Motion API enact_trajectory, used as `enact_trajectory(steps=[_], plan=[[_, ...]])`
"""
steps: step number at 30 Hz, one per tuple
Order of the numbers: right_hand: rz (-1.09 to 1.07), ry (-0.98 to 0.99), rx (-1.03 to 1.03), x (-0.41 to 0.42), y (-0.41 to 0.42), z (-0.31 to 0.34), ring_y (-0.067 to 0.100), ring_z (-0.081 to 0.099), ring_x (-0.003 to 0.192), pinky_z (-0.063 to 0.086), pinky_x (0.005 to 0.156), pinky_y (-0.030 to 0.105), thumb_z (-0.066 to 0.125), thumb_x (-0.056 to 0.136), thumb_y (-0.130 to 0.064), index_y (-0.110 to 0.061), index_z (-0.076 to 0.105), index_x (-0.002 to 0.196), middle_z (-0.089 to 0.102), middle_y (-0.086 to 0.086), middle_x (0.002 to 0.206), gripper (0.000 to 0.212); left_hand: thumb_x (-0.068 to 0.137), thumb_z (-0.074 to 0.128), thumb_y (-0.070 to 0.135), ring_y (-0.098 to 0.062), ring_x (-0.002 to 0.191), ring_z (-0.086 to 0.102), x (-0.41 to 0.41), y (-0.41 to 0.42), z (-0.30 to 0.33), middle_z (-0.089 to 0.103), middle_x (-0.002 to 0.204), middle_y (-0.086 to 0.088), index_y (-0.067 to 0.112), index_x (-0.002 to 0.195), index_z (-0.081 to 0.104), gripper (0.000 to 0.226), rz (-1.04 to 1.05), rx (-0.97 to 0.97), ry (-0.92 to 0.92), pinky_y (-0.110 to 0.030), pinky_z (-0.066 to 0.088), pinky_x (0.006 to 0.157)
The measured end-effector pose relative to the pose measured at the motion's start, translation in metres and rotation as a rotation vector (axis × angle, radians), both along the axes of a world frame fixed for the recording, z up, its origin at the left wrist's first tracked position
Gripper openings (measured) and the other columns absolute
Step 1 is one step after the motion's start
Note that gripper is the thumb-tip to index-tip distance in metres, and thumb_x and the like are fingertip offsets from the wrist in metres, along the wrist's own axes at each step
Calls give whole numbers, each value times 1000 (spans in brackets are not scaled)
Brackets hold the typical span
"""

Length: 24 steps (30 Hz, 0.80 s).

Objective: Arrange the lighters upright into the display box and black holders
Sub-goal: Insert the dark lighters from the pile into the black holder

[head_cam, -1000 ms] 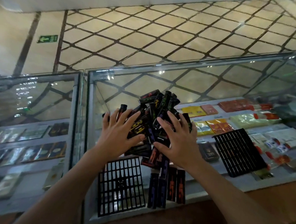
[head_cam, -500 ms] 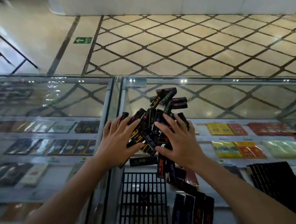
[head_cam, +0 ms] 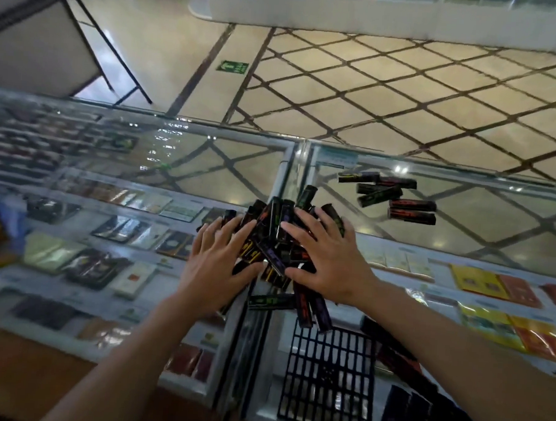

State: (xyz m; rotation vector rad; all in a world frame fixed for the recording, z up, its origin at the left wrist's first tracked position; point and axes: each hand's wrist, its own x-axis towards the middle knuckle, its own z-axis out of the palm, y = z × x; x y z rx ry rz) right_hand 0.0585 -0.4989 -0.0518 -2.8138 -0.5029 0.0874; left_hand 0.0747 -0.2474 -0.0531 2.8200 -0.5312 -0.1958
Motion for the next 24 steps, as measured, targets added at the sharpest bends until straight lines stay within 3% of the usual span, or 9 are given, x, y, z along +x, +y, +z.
enact_trajectory(steps=[10,19,24], plan=[[76,-23,-16,6,110,-3,26,2,153,6,117,62,37,86,-75,-45,16,153,7,-8,165,76,85,18,79,-27,152,2,-26,100,0,13,165,5,43,155,7,80,149,-14,0,-49,6,123],[135,-35,-28,21,212,-6,28,5,152,9,115,66,37,84,-74,-44,20,151,10,-6,165,75,90,25,74,-31,148,16,-31,192,-7,28,161,0,36,154,22,75,254,3,-77,-50,14,119],[178,-58,-7,30,257,-8,31,12,151,11,114,68,40,82,-73,-43,22,150,16,-3,164,76,90,26,74,-29,150,10,-34,232,-5,19,164,3,39,156,15,76,314,-10,-44,-49,8,120]])
